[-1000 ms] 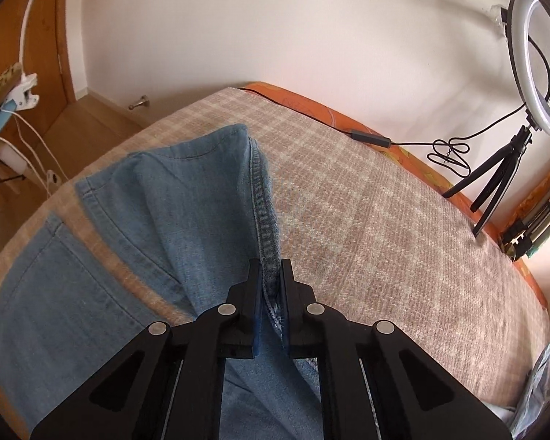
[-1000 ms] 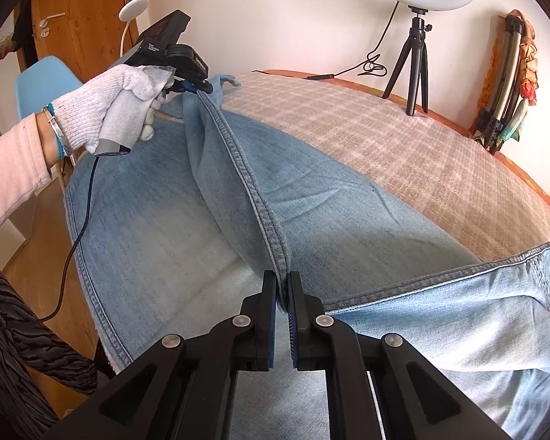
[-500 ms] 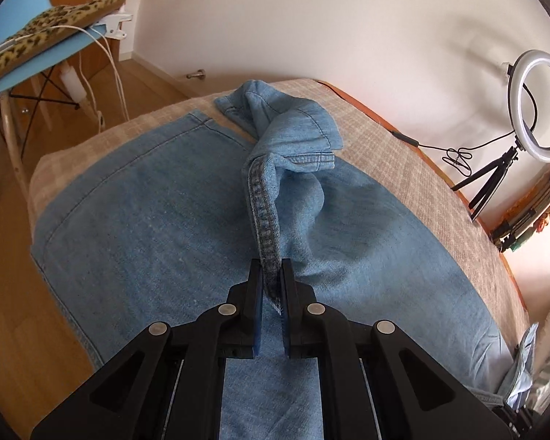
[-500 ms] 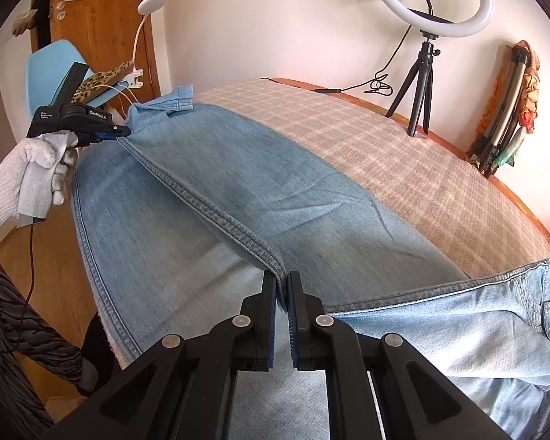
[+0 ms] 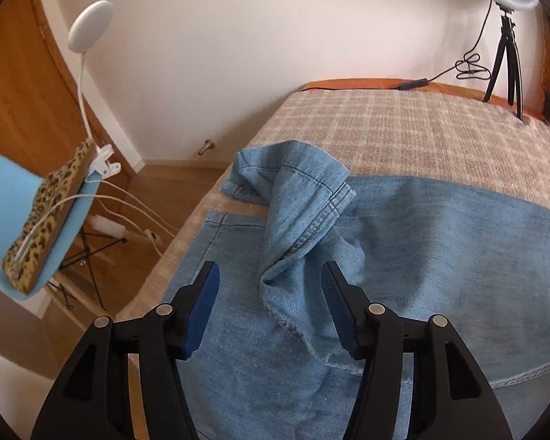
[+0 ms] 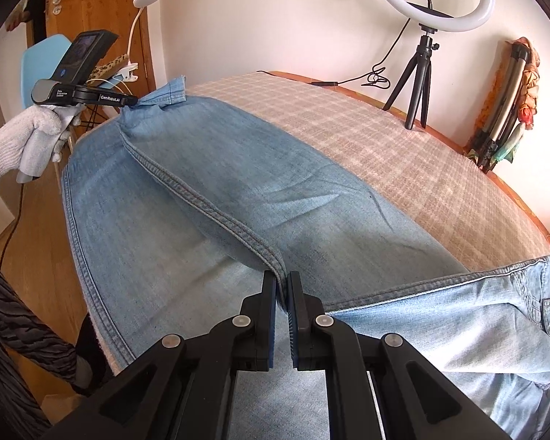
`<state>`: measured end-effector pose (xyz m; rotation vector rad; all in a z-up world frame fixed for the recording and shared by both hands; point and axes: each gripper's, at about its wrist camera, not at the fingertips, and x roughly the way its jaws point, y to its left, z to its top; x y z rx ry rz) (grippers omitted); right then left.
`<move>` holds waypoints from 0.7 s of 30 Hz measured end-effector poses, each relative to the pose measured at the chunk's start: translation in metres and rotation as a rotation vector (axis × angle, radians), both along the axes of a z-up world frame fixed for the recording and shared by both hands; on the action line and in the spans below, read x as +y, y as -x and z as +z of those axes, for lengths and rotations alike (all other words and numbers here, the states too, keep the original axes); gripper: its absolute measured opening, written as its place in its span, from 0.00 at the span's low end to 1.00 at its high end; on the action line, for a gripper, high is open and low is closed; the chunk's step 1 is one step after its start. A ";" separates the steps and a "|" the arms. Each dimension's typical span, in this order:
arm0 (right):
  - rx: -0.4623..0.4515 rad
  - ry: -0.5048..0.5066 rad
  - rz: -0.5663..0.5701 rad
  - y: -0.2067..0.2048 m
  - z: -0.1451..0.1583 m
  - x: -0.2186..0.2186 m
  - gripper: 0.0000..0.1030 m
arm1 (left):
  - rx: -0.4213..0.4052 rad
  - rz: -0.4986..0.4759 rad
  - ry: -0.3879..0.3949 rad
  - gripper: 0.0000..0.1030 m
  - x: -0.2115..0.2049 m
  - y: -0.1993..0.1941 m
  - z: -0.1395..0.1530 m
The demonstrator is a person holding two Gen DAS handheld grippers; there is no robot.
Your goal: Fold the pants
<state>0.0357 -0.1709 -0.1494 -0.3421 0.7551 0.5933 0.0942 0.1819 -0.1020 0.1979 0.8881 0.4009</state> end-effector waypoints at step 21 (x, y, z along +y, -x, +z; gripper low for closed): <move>-0.031 -0.033 -0.010 -0.002 0.017 -0.005 0.03 | -0.121 0.317 0.458 0.37 0.130 0.047 -0.019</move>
